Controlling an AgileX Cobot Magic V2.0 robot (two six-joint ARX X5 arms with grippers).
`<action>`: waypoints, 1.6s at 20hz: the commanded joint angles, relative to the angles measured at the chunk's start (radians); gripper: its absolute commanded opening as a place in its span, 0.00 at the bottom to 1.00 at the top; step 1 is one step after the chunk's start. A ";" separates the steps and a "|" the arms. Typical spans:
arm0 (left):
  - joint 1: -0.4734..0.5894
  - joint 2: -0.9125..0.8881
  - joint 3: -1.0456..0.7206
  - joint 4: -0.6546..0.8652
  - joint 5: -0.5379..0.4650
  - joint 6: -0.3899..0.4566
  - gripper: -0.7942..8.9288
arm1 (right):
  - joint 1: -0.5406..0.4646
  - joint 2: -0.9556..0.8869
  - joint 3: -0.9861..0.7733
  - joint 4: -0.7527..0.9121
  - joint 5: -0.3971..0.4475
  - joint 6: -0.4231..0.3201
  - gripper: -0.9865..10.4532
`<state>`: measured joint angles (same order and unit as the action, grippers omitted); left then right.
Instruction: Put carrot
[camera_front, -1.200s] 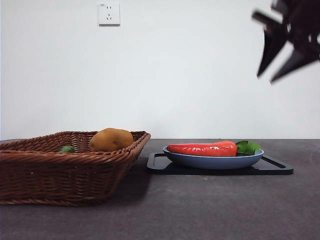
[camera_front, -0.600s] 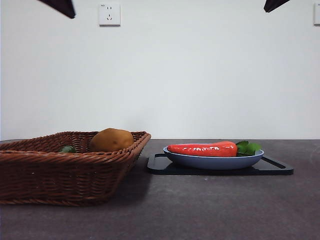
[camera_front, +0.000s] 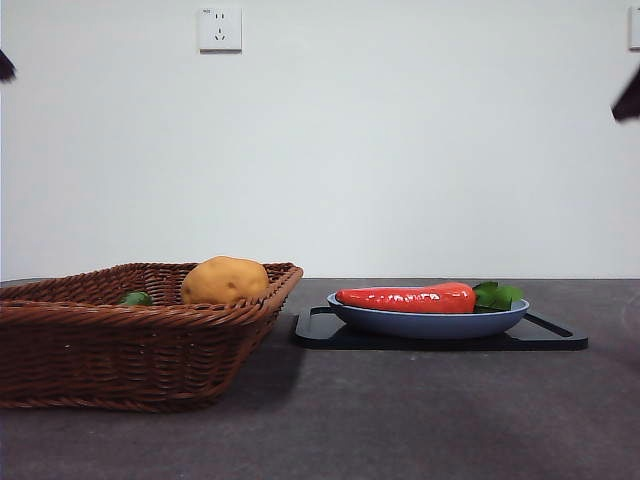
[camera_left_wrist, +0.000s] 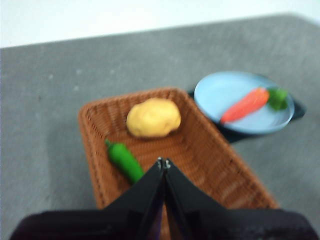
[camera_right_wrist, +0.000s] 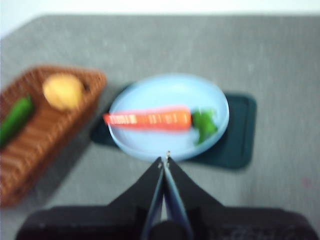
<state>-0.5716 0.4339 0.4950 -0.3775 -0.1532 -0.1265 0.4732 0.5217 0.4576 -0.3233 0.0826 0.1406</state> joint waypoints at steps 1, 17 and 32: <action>-0.005 -0.013 0.009 0.010 -0.003 -0.035 0.09 | 0.006 0.002 0.007 0.024 0.006 0.047 0.09; 0.105 -0.228 -0.010 -0.017 0.024 0.087 0.09 | 0.006 0.008 0.007 0.024 0.003 0.045 0.09; 0.558 -0.433 -0.452 0.243 0.164 0.107 0.09 | 0.006 0.008 0.007 0.024 0.003 0.045 0.09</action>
<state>-0.0177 0.0063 0.0448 -0.1501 0.0044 -0.0189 0.4728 0.5278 0.4561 -0.3092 0.0822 0.1761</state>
